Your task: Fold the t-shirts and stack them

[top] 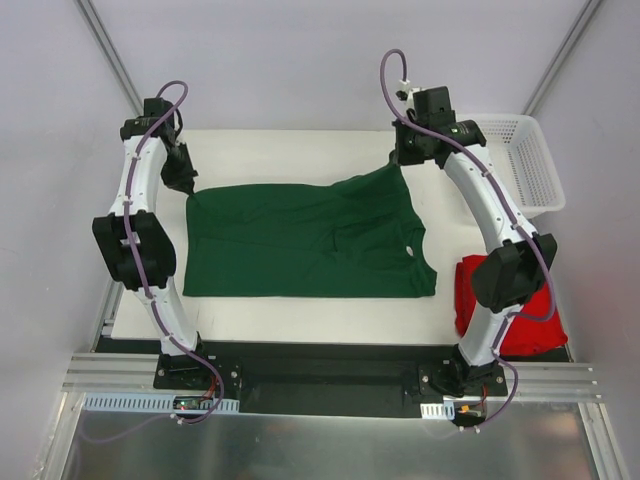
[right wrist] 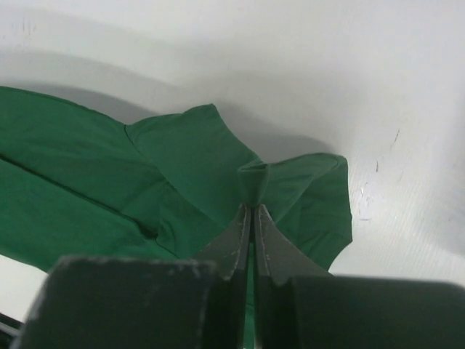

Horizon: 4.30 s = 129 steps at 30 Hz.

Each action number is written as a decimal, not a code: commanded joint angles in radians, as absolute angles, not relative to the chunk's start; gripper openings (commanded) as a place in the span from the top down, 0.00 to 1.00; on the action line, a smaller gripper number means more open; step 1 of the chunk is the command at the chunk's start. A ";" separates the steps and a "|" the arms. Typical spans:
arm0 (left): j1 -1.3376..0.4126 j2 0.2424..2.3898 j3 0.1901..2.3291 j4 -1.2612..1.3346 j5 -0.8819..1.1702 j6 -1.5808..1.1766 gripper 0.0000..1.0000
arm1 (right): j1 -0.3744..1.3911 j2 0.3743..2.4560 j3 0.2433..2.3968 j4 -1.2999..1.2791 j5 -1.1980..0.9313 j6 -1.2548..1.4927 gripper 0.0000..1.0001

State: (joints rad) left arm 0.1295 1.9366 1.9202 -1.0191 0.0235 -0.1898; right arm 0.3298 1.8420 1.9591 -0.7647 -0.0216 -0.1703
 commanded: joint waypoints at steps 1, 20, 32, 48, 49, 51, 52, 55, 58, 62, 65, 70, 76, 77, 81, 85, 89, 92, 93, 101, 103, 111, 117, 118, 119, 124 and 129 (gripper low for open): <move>0.118 1.856 1.885 -1.035 0.012 -0.190 1.00 | 0.334 1.734 1.905 -0.726 -0.006 -0.187 0.99; 0.101 1.787 1.692 -1.037 -0.043 -0.210 1.00 | 0.388 1.623 1.640 -0.713 -0.008 -0.178 0.99; 0.100 1.819 1.654 -1.039 -0.092 -0.198 1.00 | 0.411 1.565 1.545 -0.732 0.025 -0.167 0.99; 0.100 1.859 1.654 -1.040 -0.123 -0.202 0.01 | 0.446 1.516 1.463 -0.765 0.008 -0.137 0.99; 0.101 1.859 1.655 -1.042 -0.123 -0.204 0.01 | 0.448 1.519 1.466 -0.767 0.009 -0.137 0.99; 0.101 1.859 1.658 -1.040 -0.121 -0.204 0.01 | 0.448 1.520 1.471 -0.769 0.008 -0.137 0.99; 0.100 1.862 1.660 -1.042 -0.114 -0.206 0.01 | 0.446 1.522 1.473 -0.770 0.009 -0.138 0.99; 0.101 1.862 1.661 -1.042 -0.110 -0.210 0.01 | 0.448 1.523 1.470 -0.776 0.009 -0.140 0.99; 0.100 1.862 1.660 -1.043 -0.109 -0.212 0.01 | 0.448 1.526 1.457 -0.782 -0.026 -0.141 0.99; 0.100 1.859 1.670 -1.048 -0.109 -0.207 0.01 | 0.456 1.532 1.453 -0.821 -0.025 -0.130 0.99; 0.101 1.861 1.686 -1.057 -0.112 -0.204 0.01 | 0.459 1.528 1.463 -0.879 -0.006 -0.107 0.98; 0.100 1.867 1.713 -1.071 -0.117 -0.196 0.01 | 0.460 1.525 1.514 -0.998 -0.014 -0.074 0.73; 0.101 1.873 1.744 -1.089 -0.114 -0.198 0.01 | 0.462 1.488 1.519 -0.991 0.029 -0.037 0.04; 0.100 1.875 1.749 -1.091 -0.110 -0.198 0.01 | 0.463 1.491 1.523 -0.977 0.025 -0.035 0.04; 0.100 1.871 1.749 -1.095 -0.101 -0.198 0.01 | 0.463 1.566 1.525 -0.916 0.012 -0.051 0.04; 0.089 1.858 1.723 -1.097 -0.095 -0.206 0.01 | 0.465 1.643 1.497 -0.783 0.029 -0.077 0.04; 0.086 1.835 1.681 -1.086 -0.060 -0.232 0.01 | 0.457 1.796 1.607 -0.776 0.009 -0.100 0.09; 0.083 1.806 1.643 -1.065 -0.003 -0.248 0.01 | 0.457 1.928 1.676 -0.792 -0.054 -0.101 0.19; 0.083 1.787 1.634 -1.052 -0.002 -0.258 0.01 | 0.457 1.949 1.709 -0.790 -0.063 -0.097 0.21; 0.083 1.752 1.598 -1.046 0.015 -0.248 0.01 | 0.459 2.060 1.779 -0.807 -0.115 -0.089 0.23; 0.083 1.753 1.592 -1.048 0.017 -0.249 0.01 | 0.460 2.068 1.779 -0.802 -0.130 -0.086 0.23; 0.080 1.769 1.592 -1.043 0.020 -0.259 0.01 | 0.476 2.074 1.766 -0.807 -0.196 -0.083 0.24; 0.075 1.764 1.589 -1.042 0.020 -0.258 0.01 | 0.483 2.109 1.758 -0.802 -0.248 -0.086 0.25; 0.075 1.763 1.585 -1.043 0.017 -0.256 0.01 | 0.485 2.117 1.758 -0.801 -0.265 -0.089 0.25; 0.075 1.761 1.582 -1.042 0.015 -0.256 0.01 | 0.486 2.121 1.759 -0.801 -0.264 -0.089 0.26; 0.074 1.753 1.562 -1.042 0.008 -0.255 0.01 | 0.489 2.154 1.772 -0.804 -0.298 -0.095 0.26; 0.074 1.747 1.551 -1.038 0.005 -0.250 0.01 | 0.494 2.161 1.779 -0.807 -0.313 -0.097 0.46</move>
State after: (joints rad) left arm 0.0837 1.7931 1.5642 -1.0286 -0.0002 -0.2466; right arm 0.4850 2.1674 1.7409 -0.7971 -0.2714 -0.0883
